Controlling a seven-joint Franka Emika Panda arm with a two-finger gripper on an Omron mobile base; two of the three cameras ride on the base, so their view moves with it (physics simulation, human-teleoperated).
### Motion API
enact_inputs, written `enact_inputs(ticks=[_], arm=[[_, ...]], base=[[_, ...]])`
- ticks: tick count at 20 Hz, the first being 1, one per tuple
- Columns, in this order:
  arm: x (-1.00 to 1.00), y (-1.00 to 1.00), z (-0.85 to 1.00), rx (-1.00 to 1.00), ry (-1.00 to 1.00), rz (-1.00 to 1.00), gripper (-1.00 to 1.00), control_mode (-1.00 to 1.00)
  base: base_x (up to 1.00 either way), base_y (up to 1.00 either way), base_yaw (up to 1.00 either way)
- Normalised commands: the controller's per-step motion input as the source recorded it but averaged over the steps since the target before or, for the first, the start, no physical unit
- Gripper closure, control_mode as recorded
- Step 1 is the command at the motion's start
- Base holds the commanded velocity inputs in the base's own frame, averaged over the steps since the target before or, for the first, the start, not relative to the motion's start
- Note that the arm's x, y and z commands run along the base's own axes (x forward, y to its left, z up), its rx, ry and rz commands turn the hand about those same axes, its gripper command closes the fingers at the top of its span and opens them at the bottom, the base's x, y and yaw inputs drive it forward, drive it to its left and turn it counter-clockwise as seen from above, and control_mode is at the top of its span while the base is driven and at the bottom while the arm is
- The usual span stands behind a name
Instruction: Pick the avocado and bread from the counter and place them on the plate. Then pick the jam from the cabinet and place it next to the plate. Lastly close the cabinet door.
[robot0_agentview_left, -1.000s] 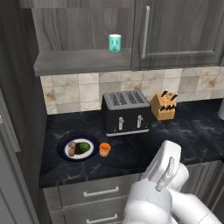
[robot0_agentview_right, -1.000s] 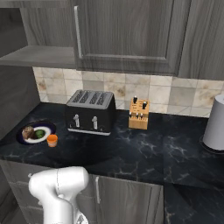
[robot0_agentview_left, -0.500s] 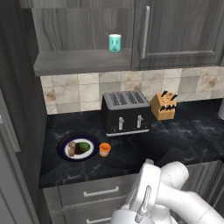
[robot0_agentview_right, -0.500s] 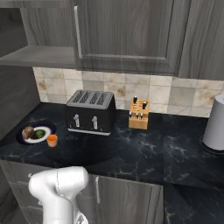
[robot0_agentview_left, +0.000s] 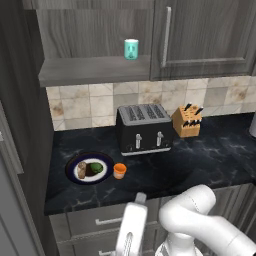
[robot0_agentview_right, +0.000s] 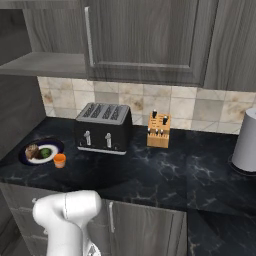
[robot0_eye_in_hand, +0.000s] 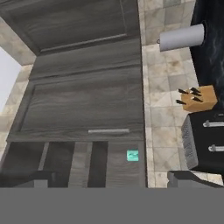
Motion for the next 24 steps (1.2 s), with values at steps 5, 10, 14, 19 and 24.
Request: enact_inputs(ticks=[5,10,14,19,24], arm=[[0.00,0.30,0.00,-0.15,0.03,-0.03,-1.00,-1.00],[0.00,0.32,0.00,-0.14,0.02,-0.06,-1.00,-1.00],[0.00,0.34,0.00,-0.14,0.03,-0.06,-1.00,-1.00],[0.00,0.41,0.00,-0.13,0.08,-0.08,-1.00,-1.00],[0.00,0.42,0.00,-0.11,0.09,-0.09,-1.00,-1.00]], base=[[0.00,0.00,0.00],[0.00,0.00,0.00],[0.00,0.00,0.00],[0.00,0.00,0.00],[0.00,0.00,0.00]])
